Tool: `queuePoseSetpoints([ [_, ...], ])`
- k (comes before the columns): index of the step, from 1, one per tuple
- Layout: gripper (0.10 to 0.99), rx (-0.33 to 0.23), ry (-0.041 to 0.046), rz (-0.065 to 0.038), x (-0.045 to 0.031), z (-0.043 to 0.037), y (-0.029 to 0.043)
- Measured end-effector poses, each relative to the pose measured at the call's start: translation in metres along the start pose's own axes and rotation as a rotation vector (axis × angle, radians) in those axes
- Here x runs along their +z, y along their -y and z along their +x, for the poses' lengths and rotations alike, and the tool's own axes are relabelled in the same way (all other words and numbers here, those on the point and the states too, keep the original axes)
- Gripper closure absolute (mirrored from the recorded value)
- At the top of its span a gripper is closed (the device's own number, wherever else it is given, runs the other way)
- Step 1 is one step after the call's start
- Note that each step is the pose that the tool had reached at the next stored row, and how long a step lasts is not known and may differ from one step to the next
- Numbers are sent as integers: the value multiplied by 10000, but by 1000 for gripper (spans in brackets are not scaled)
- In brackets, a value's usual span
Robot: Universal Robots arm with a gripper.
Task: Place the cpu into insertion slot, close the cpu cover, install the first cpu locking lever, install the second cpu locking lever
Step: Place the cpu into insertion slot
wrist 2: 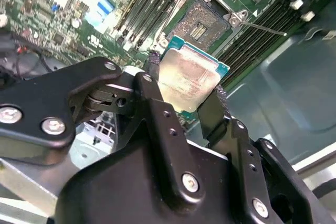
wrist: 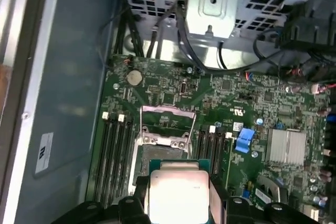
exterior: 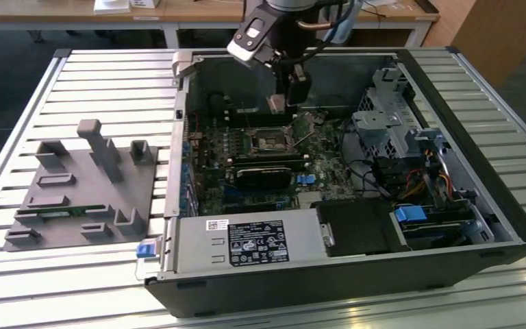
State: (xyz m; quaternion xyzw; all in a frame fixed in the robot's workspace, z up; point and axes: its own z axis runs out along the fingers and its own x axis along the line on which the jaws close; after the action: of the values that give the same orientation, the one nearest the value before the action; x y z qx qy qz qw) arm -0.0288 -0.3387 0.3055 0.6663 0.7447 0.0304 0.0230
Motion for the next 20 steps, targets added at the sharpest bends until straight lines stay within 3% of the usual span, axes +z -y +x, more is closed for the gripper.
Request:
queuePoseSetpoints([
  [11,549,710,82,-13,189,28,12],
  [20,549,1359,129,-17,281,59,14],
])
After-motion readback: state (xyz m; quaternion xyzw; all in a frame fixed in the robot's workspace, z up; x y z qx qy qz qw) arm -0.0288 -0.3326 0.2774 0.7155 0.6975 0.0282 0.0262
